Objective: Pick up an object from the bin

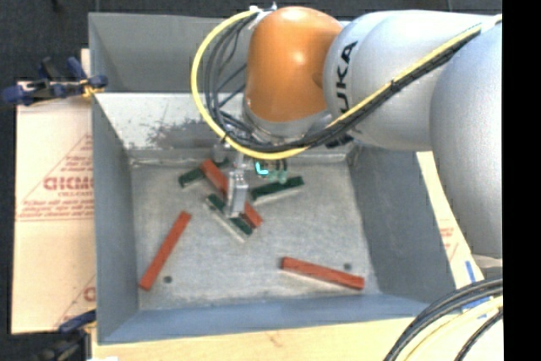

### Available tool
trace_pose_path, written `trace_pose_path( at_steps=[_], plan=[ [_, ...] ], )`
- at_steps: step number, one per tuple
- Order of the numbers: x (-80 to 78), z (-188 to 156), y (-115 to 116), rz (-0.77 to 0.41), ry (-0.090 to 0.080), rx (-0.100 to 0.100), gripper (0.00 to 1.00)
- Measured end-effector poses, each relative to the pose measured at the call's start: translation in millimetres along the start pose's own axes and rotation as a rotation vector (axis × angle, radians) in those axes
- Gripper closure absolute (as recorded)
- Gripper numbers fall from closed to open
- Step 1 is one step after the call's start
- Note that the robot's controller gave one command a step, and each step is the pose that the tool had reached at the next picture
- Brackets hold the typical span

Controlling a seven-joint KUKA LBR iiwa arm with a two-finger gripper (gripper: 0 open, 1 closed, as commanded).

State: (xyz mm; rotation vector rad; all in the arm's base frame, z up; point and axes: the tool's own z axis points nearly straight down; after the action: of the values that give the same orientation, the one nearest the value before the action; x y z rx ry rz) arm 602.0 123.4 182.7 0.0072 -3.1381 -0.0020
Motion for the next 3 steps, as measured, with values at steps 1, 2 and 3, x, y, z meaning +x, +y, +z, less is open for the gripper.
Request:
trace_pose_path(
  at_steps=[1,2,3],
  plan=[
    [-1.3,60.4,-37.7,0.155,-0.003,0.002,0.00],
    [7.8,39.3,-40.2,0.405,-0.006,-0.001,0.00],
    [24.8,69.4,-46.2,0.417,-0.003,0.003,0.00]
  ],
)
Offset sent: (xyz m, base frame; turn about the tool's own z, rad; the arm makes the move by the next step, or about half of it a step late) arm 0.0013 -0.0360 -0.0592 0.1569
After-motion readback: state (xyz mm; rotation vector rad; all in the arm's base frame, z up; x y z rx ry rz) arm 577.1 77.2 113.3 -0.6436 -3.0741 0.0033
